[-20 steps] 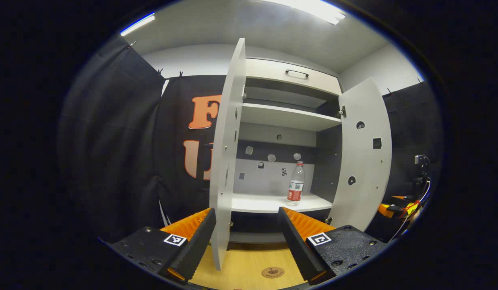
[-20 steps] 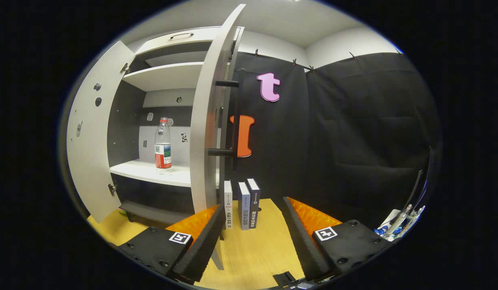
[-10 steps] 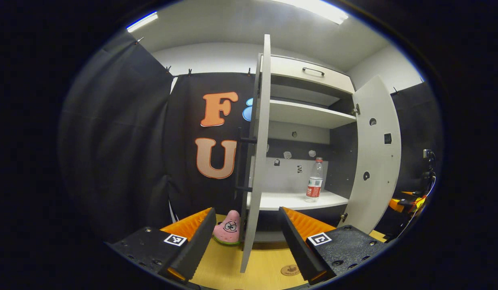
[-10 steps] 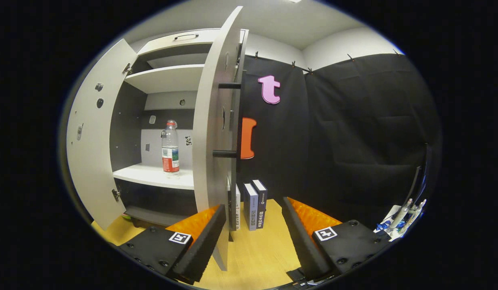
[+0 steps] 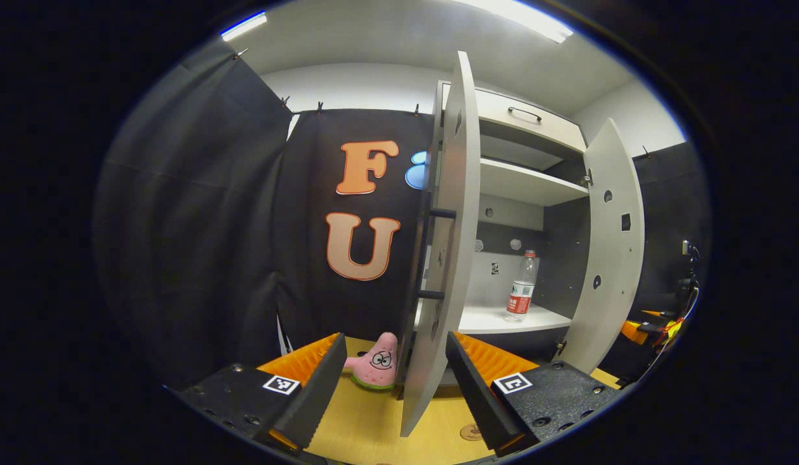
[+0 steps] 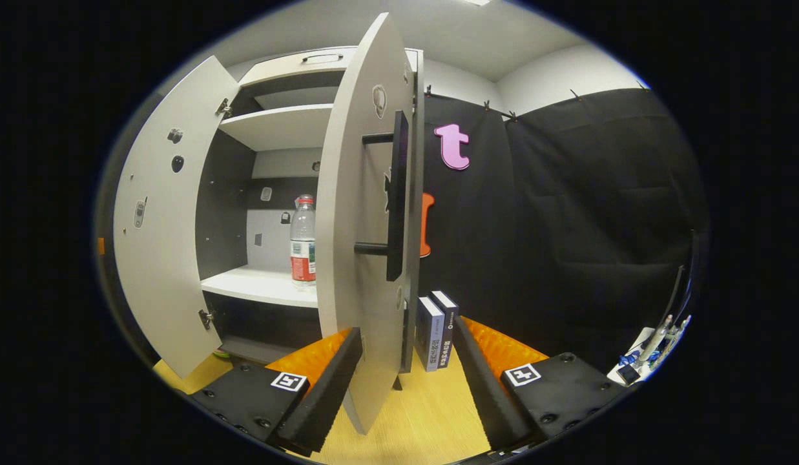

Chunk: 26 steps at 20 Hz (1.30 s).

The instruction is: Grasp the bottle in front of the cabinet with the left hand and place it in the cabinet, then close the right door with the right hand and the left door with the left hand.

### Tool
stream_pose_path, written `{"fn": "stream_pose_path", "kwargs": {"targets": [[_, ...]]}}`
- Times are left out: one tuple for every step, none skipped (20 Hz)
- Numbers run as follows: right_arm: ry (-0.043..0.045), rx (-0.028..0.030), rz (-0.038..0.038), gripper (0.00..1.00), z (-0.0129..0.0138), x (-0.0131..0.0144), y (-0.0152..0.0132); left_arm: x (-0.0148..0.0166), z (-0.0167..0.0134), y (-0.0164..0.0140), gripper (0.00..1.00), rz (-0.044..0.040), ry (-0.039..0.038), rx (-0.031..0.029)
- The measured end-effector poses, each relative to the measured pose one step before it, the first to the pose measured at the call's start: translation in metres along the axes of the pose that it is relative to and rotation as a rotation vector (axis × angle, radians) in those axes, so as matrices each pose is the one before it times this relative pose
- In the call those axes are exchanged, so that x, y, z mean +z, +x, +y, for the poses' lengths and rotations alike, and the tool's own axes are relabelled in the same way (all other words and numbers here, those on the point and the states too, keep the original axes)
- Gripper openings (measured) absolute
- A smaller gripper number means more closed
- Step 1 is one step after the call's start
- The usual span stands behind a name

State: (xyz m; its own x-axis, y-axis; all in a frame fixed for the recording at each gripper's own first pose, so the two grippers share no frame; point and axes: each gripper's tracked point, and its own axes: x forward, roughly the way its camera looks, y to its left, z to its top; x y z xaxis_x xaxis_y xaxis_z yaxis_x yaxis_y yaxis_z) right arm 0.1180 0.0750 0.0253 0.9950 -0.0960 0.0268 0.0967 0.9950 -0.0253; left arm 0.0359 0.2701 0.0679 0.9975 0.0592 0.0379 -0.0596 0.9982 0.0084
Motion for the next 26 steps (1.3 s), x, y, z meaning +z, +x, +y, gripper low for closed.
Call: {"fn": "stream_pose_path", "kwargs": {"targets": [[-0.0045, 0.01159, -0.00068, 0.98, 0.00604, -0.00013, 0.00146, 0.00086, 0.00345, -0.00005, 0.94, -0.00148, 0.0005, 0.00641], [-0.00296, 0.01421, -0.00011, 0.95, 0.0081, 0.0008, 0.00362, -0.00004, 0.00242, -0.00201, 0.94, -0.00105, -0.00037, 0.00573], [-0.00098, 0.01569, -0.00098, 0.95, 0.00832, 0.00109, 0.00282, -0.00057, 0.00293, -0.00071, 0.94, 0.00069, 0.00007, 0.00698], [-0.00135, 0.017, -0.00264, 0.95, 0.00849, 0.00003, 0.00349, -0.00055, 0.00368, -0.00189, 0.94, 0.00094, 0.00079, 0.00743], [-0.00157, 0.01896, -0.00452, 0.95, 0.00921, 0.00073, 0.00462, -0.00035, 0.00387, -0.0014, 0.94, 0.00047, 0.00078, 0.00801], [-0.00005, 0.02093, -0.0037, 0.95, 0.0096, 0.00062, 0.00679, -0.00011, 0.00236, 0.00059, 0.94, -0.00115, 0.00075, 0.00687], [-0.00014, 0.02424, -0.00062, 0.95, 0.01137, -0.00001, 0.00871, -0.00015, 0.0028, 0.00001, 0.94, -0.0009, 0.00208, 0.00664], [0.00083, 0.02152, 0.00153, 0.95, 0.01049, -0.00034, 0.01038, -0.00032, 0.00272, -0.00064, 0.94, -0.00052, 0.00298, 0.00699], [0.002, 0.01913, 0.00338, 0.95, 0.0096, -0.0009, 0.00959, 0.00029, 0.00269, 0.00005, 0.94, 0.0, 0.00261, 0.00649], [-0.00015, 0.01645, 0.00014, 0.95, 0.00723, 0.00116, 0.01149, 0.00009, 0.00268, 0.00017, 0.94, -0.00036, 0.0016, 0.00652], [-0.00306, 0.00895, -0.0006, 0.95, 0.00342, -0.00053, 0.01008, 0.00041, 0.00269, 0.00044, 0.94, -0.00014, 0.00089, 0.0062], [-0.00258, 0.00598, 0.00064, 0.95, 0.00585, -0.00027, 0.00998, 0.00109, 0.00243, 0.00015, 0.94, -0.00061, 0.00056, 0.00725], [0.00053, 0.00637, 0.00267, 0.95, 0.00496, -0.0008, 0.00804, -0.00046, 0.00284, 0.00011, 0.94, -0.00079, 0.00021, 0.00707], [0.00033, 0.00259, 0.01225, 0.95, 0.00438, -0.00218, 0.00675, -0.00035, 0.0035, -0.00015, 0.94, 0.00026, 0.00179, 0.00783], [-0.00591, -0.01693, -0.01109, 0.95, -0.00341, 0.00063, 0.00305, 0.0009, 0.0028, 0.00142, 0.94, 0.0, 0.00201, 0.00903], [0.0023, -0.0041, 0.0019, 0.95, -0.00306, 0.0011, 0.00249, 0.00102, 0.0036, 0.00244, 0.94, 0.00051, -0.0021, 0.00699], [0.00934, -0.00248, -0.00317, 0.94, -0.00101, 0.00101, 0.0024, -0.00005, 0.00191, 0.00148, 0.93, 0.00018, -0.00399, 0.00433], [0.0114, 0.00268, -0.00016, 0.94, 0.00115, 0.00029, 0.00299, -0.00101, 0.00142, 0.00073, 0.91, 0.00284, -0.00365, 0.00332], [0.00645, 0.00243, 0.00043, 0.94, 0.00153, 0.00026, 0.00358, -0.00192, 0.00181, 0.00231, 0.92, 0.00504, -0.00198, 0.00295], [0.0, 0.00046, -0.00201, 0.87, 0.00252, -0.0002, 0.00667, -0.00208, 0.00114, 0.00191, 0.91, 0.00373, -0.00156, 0.00235], [-0.00552, 0.00017, -0.00152, 0.87, 0.00372, 0.00013, 0.00544, -0.00257, -0.00001, 0.00356, 0.91, 0.00509, -0.00171, -0.00016], [-0.00667, 0.00054, -0.0025, 0.87, 0.00144, -0.00003, 0.00423, -0.00118, -0.00182, 0.00463, 0.94, 0.00422, -0.00195, -0.00264], [-0.00512, 0.00021, -0.00121, 0.87, 0.00055, 0.00018, 0.00236, -0.00244, -0.00206, 0.0035, 0.94, 0.00475, -0.00167, -0.00619], [-0.0021, 0.00022, -0.00243, 0.87, 0.00143, 0.00063, 0.00288, -0.00281, -0.00218, 0.00215, 0.94, 0.0048, -0.00161, -0.00712], [-0.0001, 0.00036, 0.00051, 0.87, 0.00061, -0.00017, 0.00236, -0.00322, -0.00242, 0.00219, 0.94, 0.00413, -0.00095, -0.00657], [0.00227, 0.00072, 0.00031, 0.87, 0.00099, 0.00005, 0.00215, -0.00145, -0.00131, 0.00383, 0.94, 0.00404, -0.00173, -0.00612]]}}
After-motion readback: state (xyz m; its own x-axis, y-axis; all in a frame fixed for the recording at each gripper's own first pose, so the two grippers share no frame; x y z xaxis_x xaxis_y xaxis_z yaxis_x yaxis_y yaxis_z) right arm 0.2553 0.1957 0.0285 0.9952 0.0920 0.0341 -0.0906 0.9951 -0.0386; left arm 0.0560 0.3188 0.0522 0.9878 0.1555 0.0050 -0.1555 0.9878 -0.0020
